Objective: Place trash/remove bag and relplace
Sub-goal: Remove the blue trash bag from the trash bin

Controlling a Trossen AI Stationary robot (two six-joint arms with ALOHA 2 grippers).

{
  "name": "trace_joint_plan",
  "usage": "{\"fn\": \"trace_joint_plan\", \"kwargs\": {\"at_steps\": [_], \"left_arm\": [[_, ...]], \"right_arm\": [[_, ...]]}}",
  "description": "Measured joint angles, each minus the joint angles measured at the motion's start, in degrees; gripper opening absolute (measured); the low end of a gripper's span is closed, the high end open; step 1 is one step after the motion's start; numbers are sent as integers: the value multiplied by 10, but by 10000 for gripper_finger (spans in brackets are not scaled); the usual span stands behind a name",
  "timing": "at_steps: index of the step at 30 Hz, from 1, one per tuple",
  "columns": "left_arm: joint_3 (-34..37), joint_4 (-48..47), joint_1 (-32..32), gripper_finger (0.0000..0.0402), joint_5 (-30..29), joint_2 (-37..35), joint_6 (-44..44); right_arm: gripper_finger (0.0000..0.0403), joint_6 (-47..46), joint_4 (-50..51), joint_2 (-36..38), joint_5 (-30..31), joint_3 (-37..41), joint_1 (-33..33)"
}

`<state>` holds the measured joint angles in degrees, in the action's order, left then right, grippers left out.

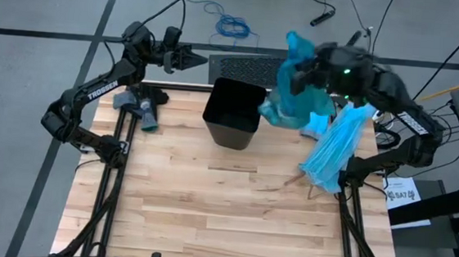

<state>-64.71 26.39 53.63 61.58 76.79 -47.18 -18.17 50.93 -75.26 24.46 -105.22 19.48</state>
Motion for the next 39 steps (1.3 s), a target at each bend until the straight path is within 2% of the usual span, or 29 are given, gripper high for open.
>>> {"fn": "trace_joint_plan", "kwargs": {"at_steps": [4, 11, 17, 23, 30, 35, 39], "left_arm": [[0, 0, 3, 44, 8, 0, 1], [0, -1, 12, 44, 13, 0, 1], [1, -4, 12, 44, 30, 0, 1], [1, -5, 15, 44, 43, 0, 1], [1, -5, 15, 44, 43, 0, 1], [1, -23, 15, 44, 43, 0, 1], [1, -49, 15, 44, 43, 0, 16]], "right_arm": [[0, -75, 17, 3, 12, 70, -1], [0, -183, -60, 2, 12, 227, 3], [0, -290, -79, 3, 4, 361, 8], [0, -333, -177, 3, -110, 501, 15], [0, -386, -299, 2, -167, 638, 27], [0, -438, -313, 2, -210, 694, 56], [1, -427, -312, 2, -253, 704, 80]]}}
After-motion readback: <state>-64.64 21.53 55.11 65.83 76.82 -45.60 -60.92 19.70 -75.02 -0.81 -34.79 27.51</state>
